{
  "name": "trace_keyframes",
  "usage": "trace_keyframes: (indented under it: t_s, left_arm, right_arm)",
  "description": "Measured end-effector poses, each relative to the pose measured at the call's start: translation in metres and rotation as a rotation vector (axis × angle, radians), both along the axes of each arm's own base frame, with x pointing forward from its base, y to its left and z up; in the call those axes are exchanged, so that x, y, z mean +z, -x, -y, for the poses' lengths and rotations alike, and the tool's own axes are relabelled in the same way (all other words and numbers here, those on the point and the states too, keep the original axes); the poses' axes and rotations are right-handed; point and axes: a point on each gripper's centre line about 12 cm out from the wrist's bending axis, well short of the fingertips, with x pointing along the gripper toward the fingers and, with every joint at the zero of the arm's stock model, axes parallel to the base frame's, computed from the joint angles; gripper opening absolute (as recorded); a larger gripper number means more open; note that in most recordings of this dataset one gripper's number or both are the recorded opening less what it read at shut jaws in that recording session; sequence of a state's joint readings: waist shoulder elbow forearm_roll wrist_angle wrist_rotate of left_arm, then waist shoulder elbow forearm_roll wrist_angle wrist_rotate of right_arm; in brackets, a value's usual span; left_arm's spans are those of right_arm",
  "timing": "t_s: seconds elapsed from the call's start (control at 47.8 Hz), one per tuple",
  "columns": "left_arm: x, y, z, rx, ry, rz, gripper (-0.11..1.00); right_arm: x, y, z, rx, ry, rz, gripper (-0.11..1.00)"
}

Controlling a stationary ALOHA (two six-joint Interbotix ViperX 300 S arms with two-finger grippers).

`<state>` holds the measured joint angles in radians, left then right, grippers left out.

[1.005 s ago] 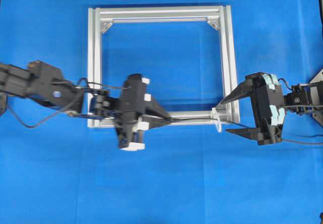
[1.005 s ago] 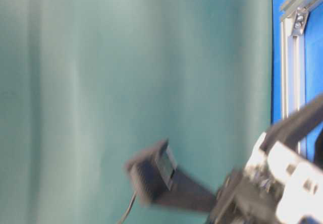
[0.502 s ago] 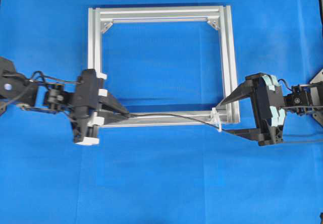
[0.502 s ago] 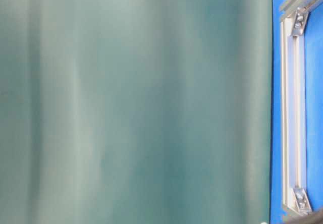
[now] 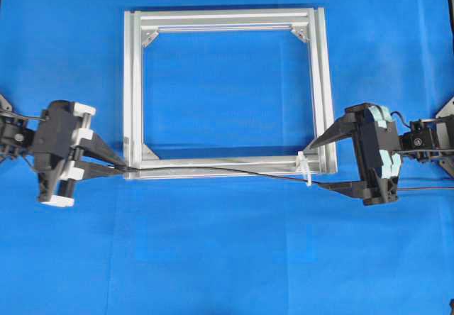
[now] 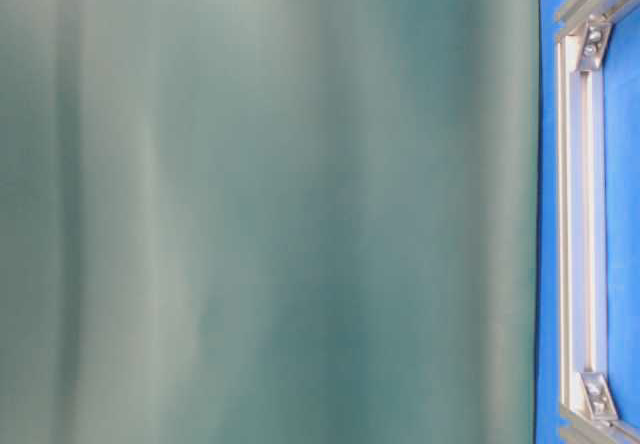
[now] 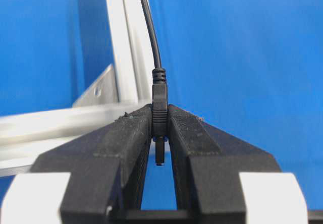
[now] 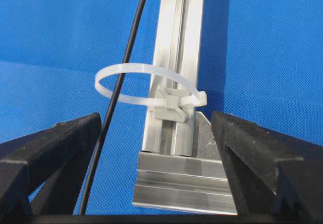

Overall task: Insert the wire through the string loop located on the right side.
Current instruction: 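Open the right gripper and pull the cable leftward with the left gripper, then release the cable from the left gripper and open both grippers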

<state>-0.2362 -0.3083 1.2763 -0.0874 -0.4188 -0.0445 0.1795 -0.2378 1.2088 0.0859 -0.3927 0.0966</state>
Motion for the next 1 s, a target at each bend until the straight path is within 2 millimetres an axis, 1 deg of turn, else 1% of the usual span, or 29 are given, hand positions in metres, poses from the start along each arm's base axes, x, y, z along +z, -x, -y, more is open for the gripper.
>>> trace_keyframes:
  t_s: [0.23,0.523,0.691,0.712,0.753,0.921,0.963,1.005]
  left_arm:
    - [-0.003,0.015,-0.003,-0.001,-0.003,-0.026,0.08]
    - [-0.01,0.021,-0.004,-0.007,-0.016,-0.1,0.08]
    - [-0.011,0.022,-0.004,-0.007,-0.015,-0.106,0.1]
    - [-0.01,0.021,-0.004,-0.006,-0.014,-0.106,0.12]
    - [-0.01,0.021,-0.004,-0.006,-0.016,-0.106,0.22]
    - [-0.01,0.022,-0.004,-0.007,-0.016,-0.109,0.72]
    - [-0.011,0.022,-0.004,-0.006,-0.016,-0.112,0.82]
    - [-0.011,0.022,-0.004,-0.006,-0.016,-0.112,0.88]
  right_arm:
    - [0.002,0.0,0.0,0.0,-0.001,0.008,0.96]
    - [0.004,0.002,0.0,0.003,-0.001,-0.002,0.96]
    - [0.008,0.003,0.0,0.001,-0.005,0.001,0.96]
    - [0.008,0.003,0.0,0.0,-0.005,0.002,0.96]
    - [0.009,0.003,0.0,0.0,-0.006,0.005,0.96]
    - [0.011,0.003,0.0,0.001,-0.008,0.008,0.96]
    - [0.01,0.004,0.0,0.001,-0.007,0.002,0.96]
    - [0.01,0.004,0.0,0.002,-0.006,-0.001,0.96]
